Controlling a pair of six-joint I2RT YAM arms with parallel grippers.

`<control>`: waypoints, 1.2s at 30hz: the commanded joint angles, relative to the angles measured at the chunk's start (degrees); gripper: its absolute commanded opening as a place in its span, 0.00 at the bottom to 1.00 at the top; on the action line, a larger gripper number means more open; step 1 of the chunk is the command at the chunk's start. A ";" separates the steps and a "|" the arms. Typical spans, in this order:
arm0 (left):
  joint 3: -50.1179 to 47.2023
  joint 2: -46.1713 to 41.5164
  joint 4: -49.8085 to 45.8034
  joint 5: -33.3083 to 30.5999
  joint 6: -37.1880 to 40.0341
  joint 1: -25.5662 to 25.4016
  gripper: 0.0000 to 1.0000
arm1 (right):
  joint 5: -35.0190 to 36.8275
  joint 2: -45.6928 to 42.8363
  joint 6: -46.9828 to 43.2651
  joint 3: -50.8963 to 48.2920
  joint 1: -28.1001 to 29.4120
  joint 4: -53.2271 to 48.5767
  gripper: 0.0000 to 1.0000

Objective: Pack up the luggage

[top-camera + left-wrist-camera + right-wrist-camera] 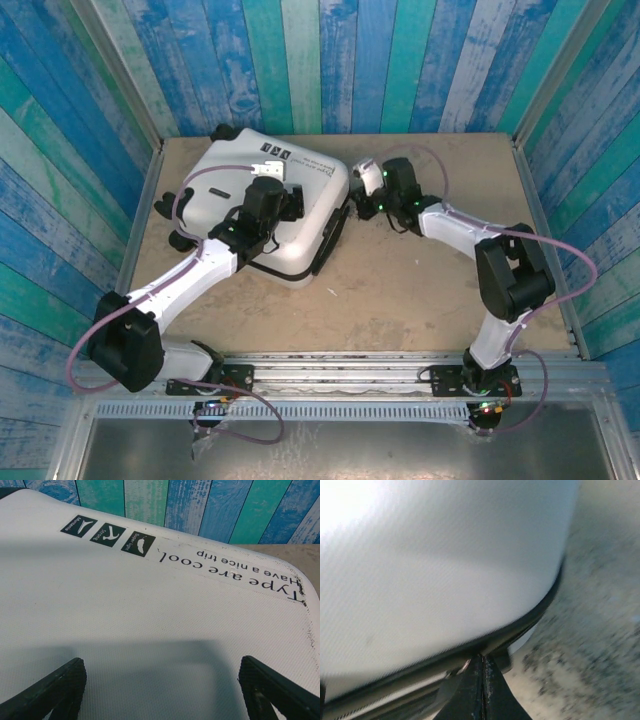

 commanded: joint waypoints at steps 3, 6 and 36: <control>-6.84 5.87 -26.16 7.35 -3.66 -0.58 0.82 | -2.99 0.80 -2.97 6.12 -1.27 0.68 0.00; -6.31 4.87 -26.54 7.07 -3.67 -0.63 0.82 | -8.45 0.38 -2.80 5.73 -2.36 0.18 0.10; -10.65 -23.42 -10.04 14.18 -0.46 -0.64 1.00 | -24.57 7.51 -8.92 1.70 -4.86 -1.72 0.36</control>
